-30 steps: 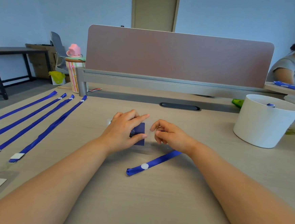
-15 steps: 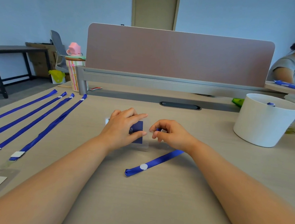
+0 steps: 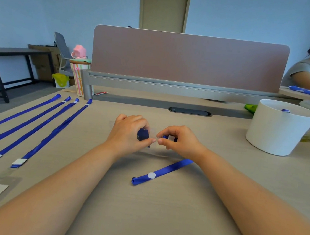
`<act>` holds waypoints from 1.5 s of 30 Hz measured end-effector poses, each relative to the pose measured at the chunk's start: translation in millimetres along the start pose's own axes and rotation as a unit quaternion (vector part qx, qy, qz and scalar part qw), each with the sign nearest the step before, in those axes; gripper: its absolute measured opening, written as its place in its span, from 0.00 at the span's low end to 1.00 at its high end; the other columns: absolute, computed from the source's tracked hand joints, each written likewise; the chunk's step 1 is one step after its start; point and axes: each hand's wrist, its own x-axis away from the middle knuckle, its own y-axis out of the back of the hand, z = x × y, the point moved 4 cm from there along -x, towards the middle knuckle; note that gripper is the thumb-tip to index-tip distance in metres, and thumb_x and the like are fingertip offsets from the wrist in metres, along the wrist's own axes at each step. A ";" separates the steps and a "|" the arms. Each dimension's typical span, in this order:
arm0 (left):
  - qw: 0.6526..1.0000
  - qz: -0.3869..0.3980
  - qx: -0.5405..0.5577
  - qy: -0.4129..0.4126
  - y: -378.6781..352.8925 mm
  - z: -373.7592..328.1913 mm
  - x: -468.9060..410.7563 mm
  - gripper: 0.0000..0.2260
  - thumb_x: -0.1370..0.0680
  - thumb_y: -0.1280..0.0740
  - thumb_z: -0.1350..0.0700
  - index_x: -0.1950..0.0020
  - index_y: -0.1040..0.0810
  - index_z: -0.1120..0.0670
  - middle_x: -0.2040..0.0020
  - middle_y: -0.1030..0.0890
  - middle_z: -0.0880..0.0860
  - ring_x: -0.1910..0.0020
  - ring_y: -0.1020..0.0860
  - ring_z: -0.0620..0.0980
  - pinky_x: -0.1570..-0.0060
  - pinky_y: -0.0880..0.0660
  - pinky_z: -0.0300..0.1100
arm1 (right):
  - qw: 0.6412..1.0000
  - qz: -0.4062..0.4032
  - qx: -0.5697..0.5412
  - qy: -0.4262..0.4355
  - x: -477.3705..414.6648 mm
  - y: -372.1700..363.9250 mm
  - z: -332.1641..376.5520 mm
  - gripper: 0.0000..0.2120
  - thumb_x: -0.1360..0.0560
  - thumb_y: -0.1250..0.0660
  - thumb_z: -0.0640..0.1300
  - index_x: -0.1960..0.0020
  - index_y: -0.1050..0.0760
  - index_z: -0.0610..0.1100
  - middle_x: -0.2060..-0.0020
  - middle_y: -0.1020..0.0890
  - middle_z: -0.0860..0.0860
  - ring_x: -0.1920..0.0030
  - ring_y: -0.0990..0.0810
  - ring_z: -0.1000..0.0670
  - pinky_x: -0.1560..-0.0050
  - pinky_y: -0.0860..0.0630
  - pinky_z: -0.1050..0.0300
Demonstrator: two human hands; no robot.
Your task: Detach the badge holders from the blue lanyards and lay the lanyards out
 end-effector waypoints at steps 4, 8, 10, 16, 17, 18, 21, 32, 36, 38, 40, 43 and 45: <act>0.999 -0.010 -0.029 -0.019 -1.7 0.2 -0.4 0.16 0.34 0.41 0.35 0.64 0.29 0.48 0.63 0.28 0.43 0.61 0.26 0.48 0.56 0.43 0.42 | 0.999 -0.004 0.045 0.012 0.3 -2.5 0.8 0.05 0.26 0.33 0.40 0.53 0.20 0.41 0.68 0.23 0.57 0.70 0.25 0.65 0.62 0.31 0.74; 0.996 -0.029 -0.073 -0.046 -2.6 -2.3 -0.3 0.15 0.33 0.41 0.37 0.64 0.28 0.48 0.65 0.27 0.44 0.63 0.26 0.48 0.57 0.42 0.43 | 0.991 -0.009 0.128 0.034 -0.7 -4.4 1.4 0.06 0.25 0.34 0.44 0.52 0.20 0.43 0.60 0.19 0.50 0.59 0.22 0.52 0.50 0.24 0.54; 0.994 -0.031 -0.091 -0.056 -2.2 -4.5 0.1 0.13 0.33 0.37 0.39 0.65 0.27 0.49 0.65 0.24 0.44 0.64 0.26 0.48 0.58 0.42 0.43 | 0.989 -0.015 0.143 0.040 -0.1 -4.1 1.7 0.07 0.25 0.35 0.45 0.52 0.20 0.44 0.57 0.17 0.48 0.56 0.21 0.48 0.49 0.24 0.49; 0.998 0.014 -0.029 -0.046 -4.6 -1.6 -0.2 0.12 0.31 0.37 0.41 0.60 0.20 0.48 0.65 0.21 0.44 0.61 0.23 0.45 0.58 0.47 0.41 | 0.989 -0.034 0.131 0.050 0.1 -2.5 2.3 0.06 0.25 0.33 0.45 0.54 0.20 0.43 0.60 0.17 0.49 0.58 0.21 0.48 0.51 0.24 0.47; 0.999 0.021 -0.013 -0.041 -5.7 -1.4 -0.4 0.14 0.31 0.38 0.41 0.57 0.19 0.47 0.63 0.20 0.44 0.60 0.23 0.45 0.57 0.46 0.41 | 0.990 -0.033 0.128 0.050 0.3 -2.3 2.5 0.06 0.25 0.33 0.45 0.54 0.20 0.43 0.60 0.17 0.48 0.58 0.21 0.48 0.51 0.24 0.47; 0.999 0.025 -0.006 -0.041 -6.6 -1.5 -0.4 0.15 0.31 0.39 0.41 0.54 0.18 0.46 0.61 0.20 0.44 0.58 0.23 0.44 0.56 0.46 0.41 | 0.990 -0.033 0.125 0.049 0.2 -2.2 2.5 0.06 0.25 0.33 0.45 0.54 0.20 0.43 0.60 0.17 0.48 0.58 0.21 0.48 0.51 0.24 0.46; 0.998 0.046 0.000 -0.042 -10.7 -1.8 -0.4 0.17 0.29 0.42 0.40 0.51 0.18 0.43 0.56 0.20 0.43 0.55 0.24 0.43 0.55 0.46 0.41 | 0.990 -0.039 0.126 0.053 0.7 -2.3 3.0 0.06 0.26 0.33 0.46 0.54 0.20 0.43 0.59 0.17 0.48 0.57 0.21 0.47 0.51 0.24 0.46; 0.997 0.048 0.054 0.003 -5.7 -1.6 -2.8 0.14 0.31 0.40 0.41 0.55 0.17 0.43 0.63 0.24 0.41 0.56 0.27 0.41 0.53 0.43 0.44 | 0.995 -0.042 0.077 0.041 1.3 -0.5 5.0 0.07 0.26 0.33 0.44 0.56 0.20 0.40 0.70 0.25 0.59 0.68 0.27 0.62 0.63 0.33 0.74; 0.999 0.030 0.022 0.006 -3.5 -4.9 -2.9 0.14 0.32 0.43 0.42 0.59 0.19 0.44 0.63 0.25 0.42 0.55 0.26 0.43 0.57 0.46 0.43 | 0.995 -0.012 0.089 0.043 0.8 -3.3 8.0 0.05 0.25 0.35 0.39 0.53 0.20 0.40 0.66 0.23 0.56 0.64 0.26 0.59 0.59 0.33 0.77; 0.999 0.034 0.000 0.004 -2.4 -6.4 -3.6 0.13 0.31 0.41 0.44 0.58 0.19 0.44 0.62 0.24 0.43 0.55 0.27 0.43 0.57 0.47 0.42 | 0.993 -0.013 0.109 0.051 0.8 -3.3 9.3 0.05 0.25 0.35 0.40 0.52 0.20 0.41 0.62 0.22 0.54 0.61 0.26 0.55 0.56 0.30 0.70; 0.999 0.037 -0.012 0.002 -1.8 -7.2 -4.3 0.08 0.27 0.37 0.47 0.57 0.19 0.45 0.60 0.23 0.43 0.54 0.27 0.44 0.57 0.48 0.42 | 0.989 -0.015 0.132 0.060 0.9 -4.0 9.9 0.06 0.25 0.35 0.41 0.52 0.21 0.42 0.60 0.21 0.53 0.59 0.25 0.52 0.52 0.26 0.59; 0.999 0.033 -0.023 0.000 0.1 -9.9 -4.9 0.06 0.25 0.36 0.50 0.56 0.19 0.46 0.61 0.26 0.42 0.54 0.28 0.44 0.57 0.48 0.42 | 0.987 -0.022 0.141 0.070 1.5 -4.7 11.7 0.06 0.25 0.36 0.41 0.52 0.21 0.42 0.60 0.21 0.53 0.58 0.24 0.51 0.51 0.25 0.53; 0.999 0.032 -0.029 0.001 1.2 -12.1 -5.0 0.06 0.25 0.36 0.50 0.57 0.19 0.47 0.60 0.23 0.43 0.54 0.28 0.44 0.57 0.48 0.42 | 0.987 -0.028 0.138 0.075 1.9 -4.5 12.4 0.06 0.25 0.36 0.41 0.53 0.21 0.42 0.61 0.23 0.55 0.59 0.25 0.51 0.52 0.24 0.54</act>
